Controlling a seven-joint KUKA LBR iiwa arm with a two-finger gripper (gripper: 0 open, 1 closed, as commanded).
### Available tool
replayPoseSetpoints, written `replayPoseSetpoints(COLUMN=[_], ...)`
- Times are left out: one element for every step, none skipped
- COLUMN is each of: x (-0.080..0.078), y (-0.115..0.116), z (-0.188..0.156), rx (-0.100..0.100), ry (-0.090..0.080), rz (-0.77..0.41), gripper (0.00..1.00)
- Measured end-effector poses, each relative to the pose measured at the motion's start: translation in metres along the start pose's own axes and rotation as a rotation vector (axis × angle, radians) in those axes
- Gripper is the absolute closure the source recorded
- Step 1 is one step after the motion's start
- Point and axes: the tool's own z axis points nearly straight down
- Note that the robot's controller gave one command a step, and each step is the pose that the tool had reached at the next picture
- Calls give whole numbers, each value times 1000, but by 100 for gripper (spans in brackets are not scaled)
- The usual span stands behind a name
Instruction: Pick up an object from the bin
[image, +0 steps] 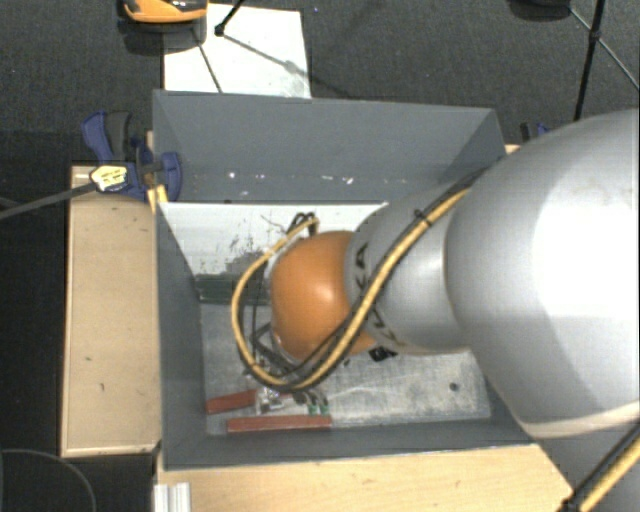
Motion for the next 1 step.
replayPoseSetpoints(x=[0], y=[0], z=[0], rx=[0], ry=[0], rz=[1], gripper=[100])
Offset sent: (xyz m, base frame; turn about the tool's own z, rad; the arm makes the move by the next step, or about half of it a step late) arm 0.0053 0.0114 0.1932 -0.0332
